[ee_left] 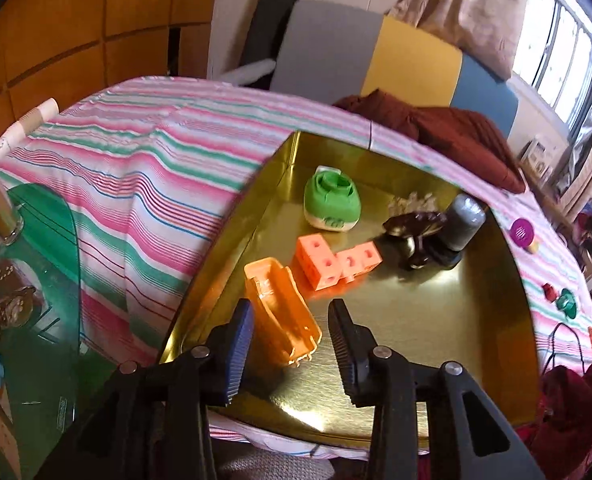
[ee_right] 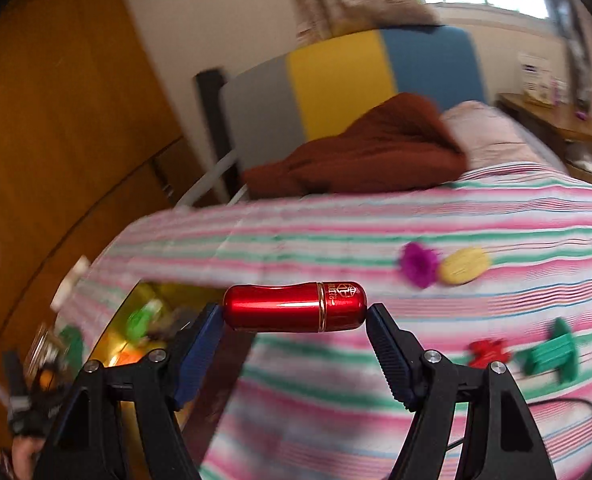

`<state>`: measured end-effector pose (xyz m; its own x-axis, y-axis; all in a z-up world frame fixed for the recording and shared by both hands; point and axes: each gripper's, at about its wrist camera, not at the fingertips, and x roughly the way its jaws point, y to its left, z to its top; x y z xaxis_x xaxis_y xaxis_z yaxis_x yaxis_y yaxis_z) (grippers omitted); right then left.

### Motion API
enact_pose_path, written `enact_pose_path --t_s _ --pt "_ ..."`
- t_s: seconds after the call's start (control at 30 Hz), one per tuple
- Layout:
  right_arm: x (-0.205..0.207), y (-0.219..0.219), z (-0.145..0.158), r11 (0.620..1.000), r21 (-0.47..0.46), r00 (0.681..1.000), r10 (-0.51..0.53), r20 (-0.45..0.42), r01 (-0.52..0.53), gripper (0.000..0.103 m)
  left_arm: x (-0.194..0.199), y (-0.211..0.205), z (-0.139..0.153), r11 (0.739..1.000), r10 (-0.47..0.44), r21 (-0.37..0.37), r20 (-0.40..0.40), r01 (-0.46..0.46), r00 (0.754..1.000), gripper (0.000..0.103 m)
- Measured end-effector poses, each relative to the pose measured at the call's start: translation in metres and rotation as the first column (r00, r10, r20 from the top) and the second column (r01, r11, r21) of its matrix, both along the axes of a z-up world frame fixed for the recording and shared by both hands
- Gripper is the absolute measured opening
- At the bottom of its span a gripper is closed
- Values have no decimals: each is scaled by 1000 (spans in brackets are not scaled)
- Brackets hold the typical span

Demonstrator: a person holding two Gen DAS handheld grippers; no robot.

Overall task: Organize rigid objects
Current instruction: 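Carry the orange toy into the gold tray and open the left gripper, then lower the red cylinder into the gold tray and open the right gripper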

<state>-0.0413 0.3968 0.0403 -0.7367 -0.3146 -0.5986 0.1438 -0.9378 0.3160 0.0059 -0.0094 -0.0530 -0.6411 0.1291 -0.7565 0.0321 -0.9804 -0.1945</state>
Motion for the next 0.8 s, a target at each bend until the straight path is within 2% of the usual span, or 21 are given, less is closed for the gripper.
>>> enact_pose_path --t_s 0.2,0.37,0.57,0.8 --pt "10 -77 -13 984 -4 983 176 44 -176 74 10 0 3 1000 10 -2 -5 -10 1000 40" --pt "19 -140 -23 950 73 952 297 74 -302 74 16 0 2 1000 10 -16 -3 -10 1000 40" --pt "21 -194 -39 908 151 918 372 139 -391 74 20 -6 1 1000 19 -11 -1 -19 1000 40" --pt "9 -232 -62 884 158 885 396 245 -440 74 23 -10 1 1000 17 -11 -1 -17 1000 40"
